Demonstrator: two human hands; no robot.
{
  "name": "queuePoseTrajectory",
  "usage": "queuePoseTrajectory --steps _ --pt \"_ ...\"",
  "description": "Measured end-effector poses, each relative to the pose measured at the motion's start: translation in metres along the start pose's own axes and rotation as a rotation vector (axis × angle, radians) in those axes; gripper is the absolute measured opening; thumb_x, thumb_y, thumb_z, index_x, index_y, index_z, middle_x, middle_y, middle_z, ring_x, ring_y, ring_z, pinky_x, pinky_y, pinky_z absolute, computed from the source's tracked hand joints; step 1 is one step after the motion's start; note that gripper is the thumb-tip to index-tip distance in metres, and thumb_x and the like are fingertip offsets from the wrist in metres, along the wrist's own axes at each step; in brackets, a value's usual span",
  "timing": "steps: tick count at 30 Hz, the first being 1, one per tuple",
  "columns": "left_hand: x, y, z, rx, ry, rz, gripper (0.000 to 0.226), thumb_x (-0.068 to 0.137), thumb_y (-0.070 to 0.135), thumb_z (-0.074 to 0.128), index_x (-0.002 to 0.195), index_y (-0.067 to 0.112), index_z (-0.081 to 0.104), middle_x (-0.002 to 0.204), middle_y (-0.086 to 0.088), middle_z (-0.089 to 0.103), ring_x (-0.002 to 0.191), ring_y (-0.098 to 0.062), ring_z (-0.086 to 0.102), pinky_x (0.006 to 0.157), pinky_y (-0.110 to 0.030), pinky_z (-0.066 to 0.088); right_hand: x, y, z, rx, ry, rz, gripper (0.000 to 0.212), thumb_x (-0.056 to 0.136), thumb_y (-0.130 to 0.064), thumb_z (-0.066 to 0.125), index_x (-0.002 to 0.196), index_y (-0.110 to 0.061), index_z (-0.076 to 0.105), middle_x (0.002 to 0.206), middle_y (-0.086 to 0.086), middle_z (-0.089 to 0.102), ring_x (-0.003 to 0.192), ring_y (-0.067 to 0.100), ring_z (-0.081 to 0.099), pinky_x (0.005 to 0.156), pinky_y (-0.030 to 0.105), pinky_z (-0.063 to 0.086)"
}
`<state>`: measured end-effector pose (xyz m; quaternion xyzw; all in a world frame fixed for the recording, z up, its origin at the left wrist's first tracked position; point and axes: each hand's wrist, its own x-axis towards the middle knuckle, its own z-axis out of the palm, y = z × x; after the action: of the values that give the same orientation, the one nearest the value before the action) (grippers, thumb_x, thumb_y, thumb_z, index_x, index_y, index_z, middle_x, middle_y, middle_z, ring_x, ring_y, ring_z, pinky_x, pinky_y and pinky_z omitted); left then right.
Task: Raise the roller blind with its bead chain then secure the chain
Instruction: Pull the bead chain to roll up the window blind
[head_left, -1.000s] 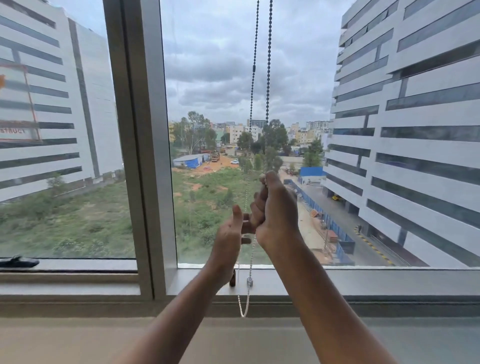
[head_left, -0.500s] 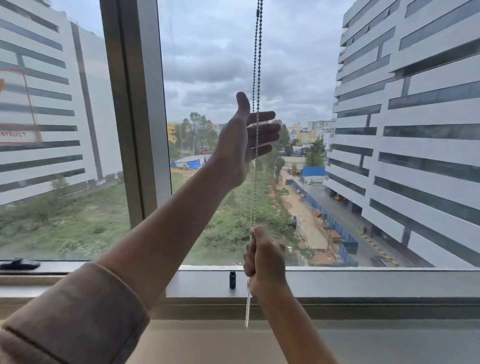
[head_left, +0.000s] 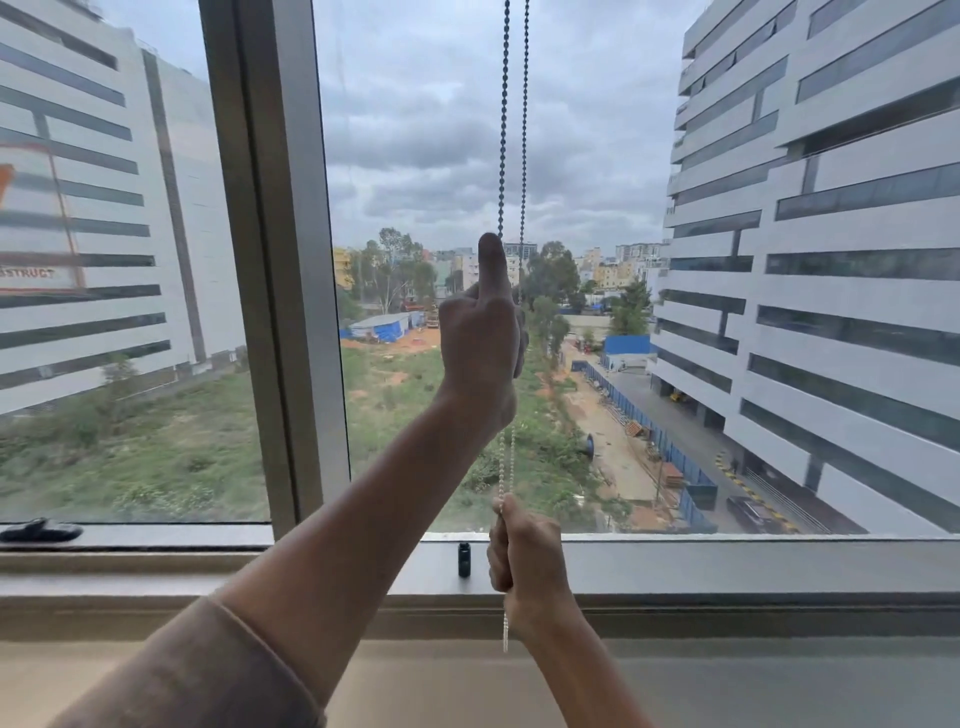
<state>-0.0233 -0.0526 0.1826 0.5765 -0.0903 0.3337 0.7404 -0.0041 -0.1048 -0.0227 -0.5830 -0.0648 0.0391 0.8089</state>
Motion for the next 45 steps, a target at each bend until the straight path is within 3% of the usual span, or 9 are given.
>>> queuePoseTrajectory --steps 3,11,14,17,22,29,31,41,45 --pt "-0.015 -0.016 -0.004 0.008 0.018 0.016 0.068 0.110 0.058 0.049 0.057 0.016 0.042 0.048 -0.005 0.027 0.033 -0.013 0.018 0.044 -0.041 0.019 0.000 0.005 -0.007 -0.117 -0.043 0.039 0.054 0.095 -0.025 0.063 0.046 -0.026 0.039 0.046 -0.005 0.032 0.040 0.012 0.025 0.041 0.023 0.023" --pt "-0.047 -0.065 -0.020 -0.023 0.049 -0.010 0.071 0.104 0.064 0.054 0.050 0.021 0.034 0.044 0.004 0.024 0.034 -0.012 0.018 0.044 -0.021 0.016 0.012 -0.040 -0.007 -0.160 -0.002 -0.066 0.026 0.087 -0.033 0.059 0.075 -0.017 0.076 0.078 0.001 0.074 0.079 0.018 0.062 0.075 0.039 0.043" --pt "-0.059 -0.084 -0.025 -0.018 0.075 -0.046 0.080 0.092 0.071 0.056 0.055 0.001 0.045 0.043 0.000 0.030 0.035 -0.012 0.027 0.043 -0.022 0.026 0.019 -0.068 -0.001 -0.093 -0.019 -0.142 0.031 0.099 -0.030 0.059 0.085 -0.011 0.079 0.074 -0.001 0.073 0.074 0.016 0.066 0.068 0.036 0.050" --pt "-0.072 -0.100 -0.030 -0.028 0.069 -0.079 0.063 0.095 0.066 0.056 0.063 0.014 0.073 0.043 0.008 0.049 0.037 -0.006 0.042 0.041 -0.021 0.033 0.018 -0.103 0.009 -0.048 -0.058 -0.201 0.035 0.106 -0.026 0.055 0.079 -0.020 0.076 0.069 -0.004 0.072 0.063 0.010 0.066 0.054 0.026 0.051" --pt "-0.093 -0.122 -0.039 0.022 0.071 -0.101 0.076 0.089 0.083 0.058 0.052 0.020 0.035 0.052 -0.001 0.022 0.048 -0.013 0.016 0.052 -0.036 0.011 0.008 -0.161 0.033 0.038 -0.169 -0.211 0.033 0.109 -0.025 0.047 0.099 -0.007 0.073 0.081 0.004 0.074 0.070 0.018 0.064 0.066 0.034 0.044" --pt "-0.115 -0.150 -0.050 0.145 0.122 -0.152 0.104 0.071 0.103 0.052 0.058 0.003 0.028 0.057 -0.010 0.025 0.055 -0.025 0.022 0.049 -0.049 0.025 0.003 -0.220 0.059 0.105 -0.270 -0.241 0.039 0.110 -0.029 0.047 0.090 -0.009 0.075 0.069 0.002 0.072 0.061 0.017 0.063 0.063 0.033 0.043" --pt "-0.121 -0.156 -0.051 0.173 0.151 -0.171 0.095 0.070 0.104 0.051 0.054 0.013 0.028 0.057 -0.010 0.024 0.058 -0.029 0.022 0.053 -0.050 0.026 0.003 -0.230 0.064 0.144 -0.260 -0.234 0.037 0.109 -0.027 0.047 0.089 -0.009 0.073 0.061 -0.001 0.068 0.054 0.015 0.058 0.057 0.030 0.042" --pt "-0.154 -0.197 -0.073 0.141 0.115 -0.274 0.085 0.076 0.097 0.060 0.059 0.023 0.021 0.054 0.002 0.020 0.052 -0.016 0.017 0.053 -0.031 0.016 0.006 -0.243 0.073 0.201 -0.124 -0.164 0.042 0.104 -0.021 0.049 0.062 -0.021 0.054 0.047 -0.008 0.036 0.041 0.012 0.019 0.047 0.026 0.012" --pt "-0.164 -0.211 -0.082 0.232 0.102 -0.290 0.082 0.083 0.091 0.057 0.057 0.022 0.022 0.053 -0.001 0.022 0.049 -0.015 0.021 0.056 -0.036 0.046 0.005 -0.225 0.069 0.213 -0.098 -0.163 0.065 0.106 -0.028 0.048 0.042 -0.025 0.041 0.039 -0.011 0.029 0.030 0.010 0.016 0.037 0.015 0.015"
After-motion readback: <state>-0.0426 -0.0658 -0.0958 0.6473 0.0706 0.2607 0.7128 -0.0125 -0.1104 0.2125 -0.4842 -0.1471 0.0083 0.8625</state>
